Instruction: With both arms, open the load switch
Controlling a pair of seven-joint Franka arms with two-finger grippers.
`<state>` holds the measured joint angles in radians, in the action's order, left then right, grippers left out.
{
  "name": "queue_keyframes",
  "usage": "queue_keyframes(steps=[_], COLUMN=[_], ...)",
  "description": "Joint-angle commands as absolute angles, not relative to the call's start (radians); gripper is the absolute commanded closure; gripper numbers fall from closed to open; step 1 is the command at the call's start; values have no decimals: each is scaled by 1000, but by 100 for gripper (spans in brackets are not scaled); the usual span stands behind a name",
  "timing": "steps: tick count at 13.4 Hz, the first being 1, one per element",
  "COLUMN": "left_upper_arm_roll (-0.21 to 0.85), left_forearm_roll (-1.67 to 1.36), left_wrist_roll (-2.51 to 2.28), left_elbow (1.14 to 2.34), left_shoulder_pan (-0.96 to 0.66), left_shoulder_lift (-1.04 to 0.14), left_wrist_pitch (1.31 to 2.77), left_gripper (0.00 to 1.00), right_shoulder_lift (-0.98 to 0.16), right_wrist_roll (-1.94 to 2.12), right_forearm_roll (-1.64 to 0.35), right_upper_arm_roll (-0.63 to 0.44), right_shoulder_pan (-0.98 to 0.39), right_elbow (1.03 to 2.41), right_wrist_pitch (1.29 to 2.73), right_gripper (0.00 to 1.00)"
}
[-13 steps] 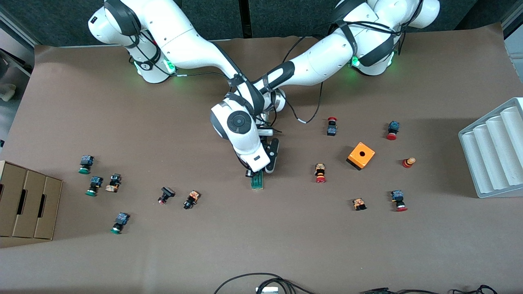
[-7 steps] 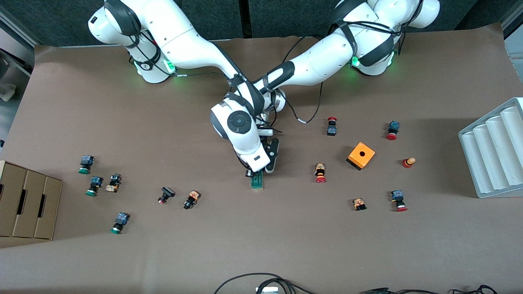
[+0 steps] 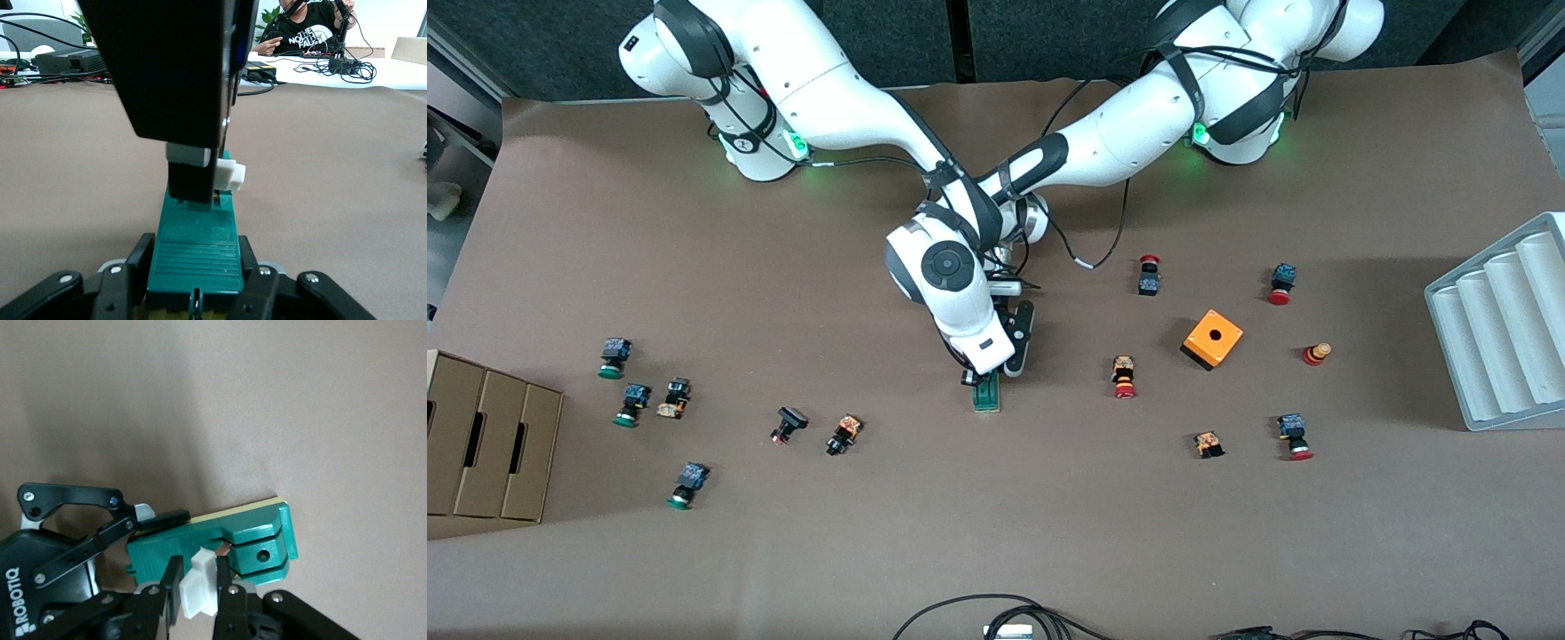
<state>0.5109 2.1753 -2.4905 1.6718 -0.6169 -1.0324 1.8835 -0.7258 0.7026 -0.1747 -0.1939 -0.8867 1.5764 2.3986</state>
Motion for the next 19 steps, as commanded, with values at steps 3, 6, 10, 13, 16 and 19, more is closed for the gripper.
queue_keyframes(steps=[3, 6, 10, 13, 16, 19], left_upper_arm_roll=[499, 497, 497, 497, 497, 497], left_forearm_roll=[2172, 2172, 2172, 2172, 2172, 2172], left_wrist_roll=[-2505, -2505, -2505, -2503, -2503, -2505], left_elbow=[1677, 1677, 1678, 1678, 1678, 1678], left_shoulder_pan=[-618, -618, -617, -617, -618, -618], left_shoulder_lift=[-1042, -1042, -1042, -1042, -1040, -1040], left_wrist_pitch=[1870, 1868, 1868, 1868, 1868, 1870], left_gripper=[39, 39, 39, 42, 43, 43], right_shoulder_lift=[-709, -712, -715, -718, -722, -719], right_wrist_roll=[667, 667, 667, 667, 667, 669], right_forearm_roll=[-178, -178, -178, -178, -178, -178], right_upper_arm_roll=[-178, -178, -178, -179, -179, -179], right_shoulder_pan=[-911, -911, -911, -911, -911, -911], right_elbow=[1677, 1677, 1677, 1677, 1677, 1677], right_wrist_pitch=[2365, 2368, 2368, 2376, 2382, 2381], right_gripper=[78, 78, 78, 78, 78, 77])
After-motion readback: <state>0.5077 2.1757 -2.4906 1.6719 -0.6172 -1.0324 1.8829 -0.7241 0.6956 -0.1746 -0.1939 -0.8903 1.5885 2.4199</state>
